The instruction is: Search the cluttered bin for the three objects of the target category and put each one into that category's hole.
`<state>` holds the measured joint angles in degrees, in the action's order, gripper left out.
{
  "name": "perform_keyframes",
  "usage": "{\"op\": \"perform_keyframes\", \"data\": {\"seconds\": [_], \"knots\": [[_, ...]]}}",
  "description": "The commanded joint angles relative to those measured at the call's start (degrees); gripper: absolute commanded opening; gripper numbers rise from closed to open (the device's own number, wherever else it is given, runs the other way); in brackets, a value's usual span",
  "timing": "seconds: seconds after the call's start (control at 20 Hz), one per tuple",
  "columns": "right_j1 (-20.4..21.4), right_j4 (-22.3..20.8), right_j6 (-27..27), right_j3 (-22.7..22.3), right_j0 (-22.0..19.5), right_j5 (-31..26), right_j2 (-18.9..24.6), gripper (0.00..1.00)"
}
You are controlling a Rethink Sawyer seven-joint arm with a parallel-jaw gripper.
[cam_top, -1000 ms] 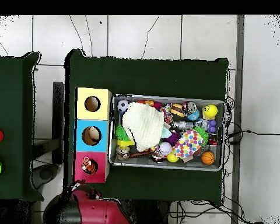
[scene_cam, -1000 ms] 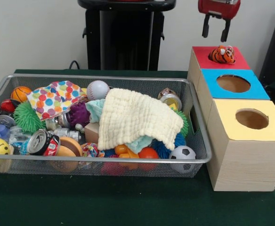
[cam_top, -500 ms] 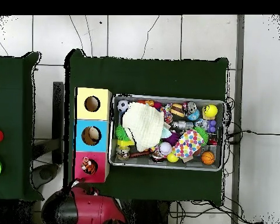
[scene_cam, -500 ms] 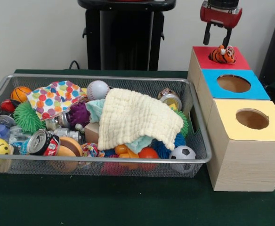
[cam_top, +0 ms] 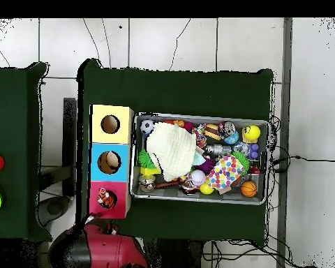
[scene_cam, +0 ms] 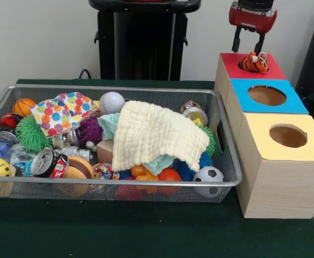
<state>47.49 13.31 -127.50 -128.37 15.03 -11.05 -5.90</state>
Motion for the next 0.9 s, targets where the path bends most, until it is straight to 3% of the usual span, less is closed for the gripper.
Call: {"op": "perform_keyframes", "data": {"seconds": [0.05, 0.25, 0.6, 0.9], "knots": [[-22.08, 2.19, -12.98, 10.95, -0.8, 21.22, 1.86, 1.0], [-18.7, 1.34, -11.85, 9.39, -2.6, 18.43, 2.95, 1.0], [-6.35, 1.57, -7.13, 8.31, -5.02, 2.86, 2.29, 1.0], [-3.37, 0.9, -5.36, 11.31, -5.66, -5.24, 1.19, 1.0]]}}
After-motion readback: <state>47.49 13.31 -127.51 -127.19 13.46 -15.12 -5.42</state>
